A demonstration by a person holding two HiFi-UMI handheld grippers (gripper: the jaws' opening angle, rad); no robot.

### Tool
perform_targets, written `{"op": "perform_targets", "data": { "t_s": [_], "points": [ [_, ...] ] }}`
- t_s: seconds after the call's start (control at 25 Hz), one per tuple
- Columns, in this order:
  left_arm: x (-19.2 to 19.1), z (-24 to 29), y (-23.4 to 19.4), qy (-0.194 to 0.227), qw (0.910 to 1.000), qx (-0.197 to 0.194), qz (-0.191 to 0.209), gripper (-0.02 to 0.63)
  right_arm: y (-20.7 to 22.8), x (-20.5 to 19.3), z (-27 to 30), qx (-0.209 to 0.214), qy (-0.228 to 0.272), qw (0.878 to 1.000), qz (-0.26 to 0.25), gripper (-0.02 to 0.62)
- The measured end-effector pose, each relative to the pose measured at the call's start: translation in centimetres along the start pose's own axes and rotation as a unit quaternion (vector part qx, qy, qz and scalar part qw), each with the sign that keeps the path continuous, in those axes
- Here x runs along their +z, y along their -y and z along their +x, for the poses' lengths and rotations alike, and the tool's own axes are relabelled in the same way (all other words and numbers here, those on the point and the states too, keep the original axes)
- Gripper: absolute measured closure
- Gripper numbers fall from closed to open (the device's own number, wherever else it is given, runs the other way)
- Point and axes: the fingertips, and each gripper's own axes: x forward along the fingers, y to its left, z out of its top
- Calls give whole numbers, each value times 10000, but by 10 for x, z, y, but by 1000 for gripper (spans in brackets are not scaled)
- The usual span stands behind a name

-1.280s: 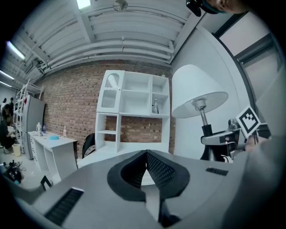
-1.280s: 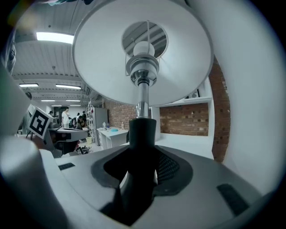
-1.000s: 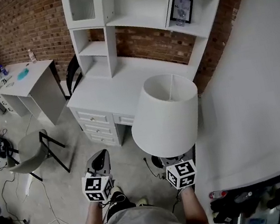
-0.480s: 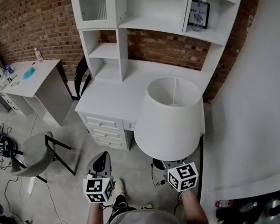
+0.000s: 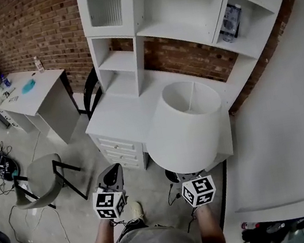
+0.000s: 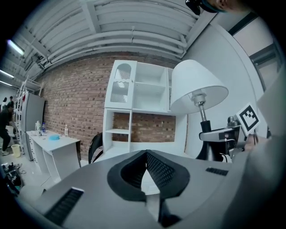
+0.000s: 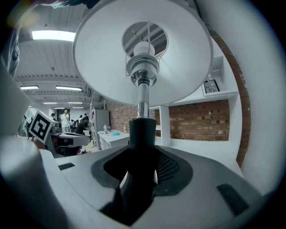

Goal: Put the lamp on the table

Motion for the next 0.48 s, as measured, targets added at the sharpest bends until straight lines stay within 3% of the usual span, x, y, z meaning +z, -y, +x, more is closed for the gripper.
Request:
{"op": "perform_targets", "data": {
  "t_s": [0.48],
  "points": [
    [7, 66, -79, -93, 9987, -507, 37, 601, -10, 12, 81, -488, -23, 9987, 164, 430]
  ]
}}
